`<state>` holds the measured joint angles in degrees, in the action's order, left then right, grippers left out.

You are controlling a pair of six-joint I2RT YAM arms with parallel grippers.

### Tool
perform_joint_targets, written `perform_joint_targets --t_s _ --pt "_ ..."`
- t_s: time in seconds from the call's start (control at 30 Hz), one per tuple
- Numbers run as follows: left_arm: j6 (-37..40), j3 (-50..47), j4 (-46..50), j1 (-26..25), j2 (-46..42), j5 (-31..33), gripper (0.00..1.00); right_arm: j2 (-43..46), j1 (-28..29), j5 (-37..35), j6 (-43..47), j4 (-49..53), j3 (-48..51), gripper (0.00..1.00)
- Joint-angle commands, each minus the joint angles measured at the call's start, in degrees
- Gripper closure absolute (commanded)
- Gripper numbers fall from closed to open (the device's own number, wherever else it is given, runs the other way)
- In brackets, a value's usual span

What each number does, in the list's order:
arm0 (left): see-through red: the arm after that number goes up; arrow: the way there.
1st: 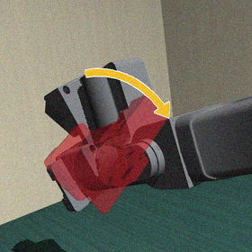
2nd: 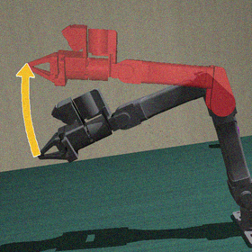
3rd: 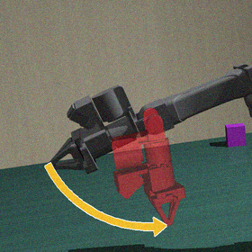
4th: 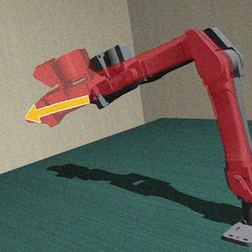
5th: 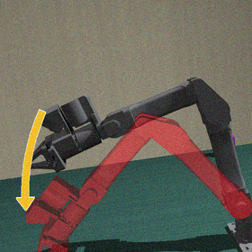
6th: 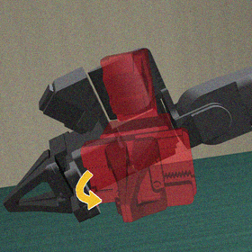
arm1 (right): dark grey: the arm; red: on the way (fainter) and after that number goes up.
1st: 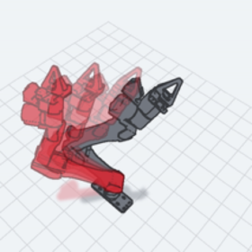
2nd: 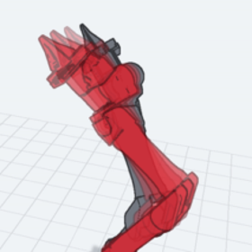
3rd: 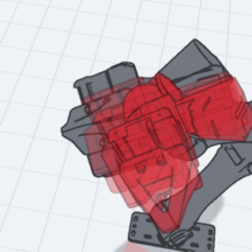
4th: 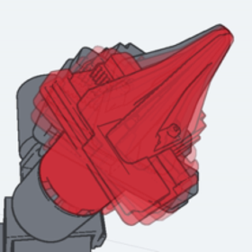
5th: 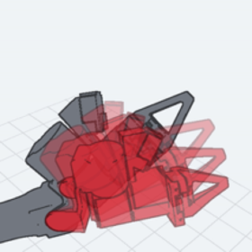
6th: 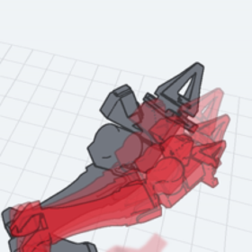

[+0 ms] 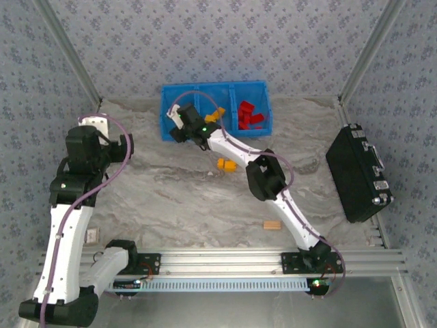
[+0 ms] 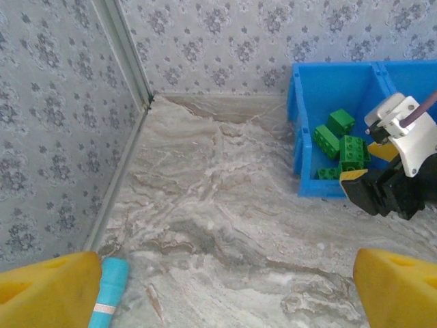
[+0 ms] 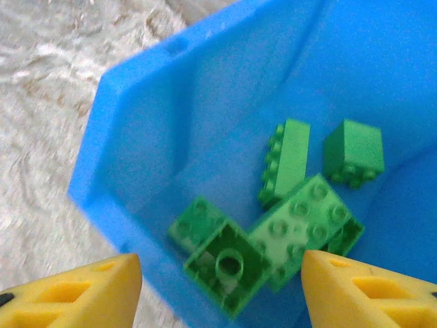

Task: Sort the legos into containers by color
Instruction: Place the lego in the container, then pick up the lego from the center of the table.

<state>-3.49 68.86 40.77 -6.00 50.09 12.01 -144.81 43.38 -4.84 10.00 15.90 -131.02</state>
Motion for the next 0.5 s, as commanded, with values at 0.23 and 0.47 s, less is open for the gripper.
perform_joint_targets --t_s 0.23,0.47 --pt "-7.7 -3.11 -1.49 0.38 2.56 -8.4 0.07 28.96 -2.91 2.06 0.9 -6.76 29.55 0.29" --pt "-12.8 -4.28 0.36 -9.79 12.56 -7.87 0.11 39.93 -5.01 1.65 0.0 -3.26 44.77 0.27"
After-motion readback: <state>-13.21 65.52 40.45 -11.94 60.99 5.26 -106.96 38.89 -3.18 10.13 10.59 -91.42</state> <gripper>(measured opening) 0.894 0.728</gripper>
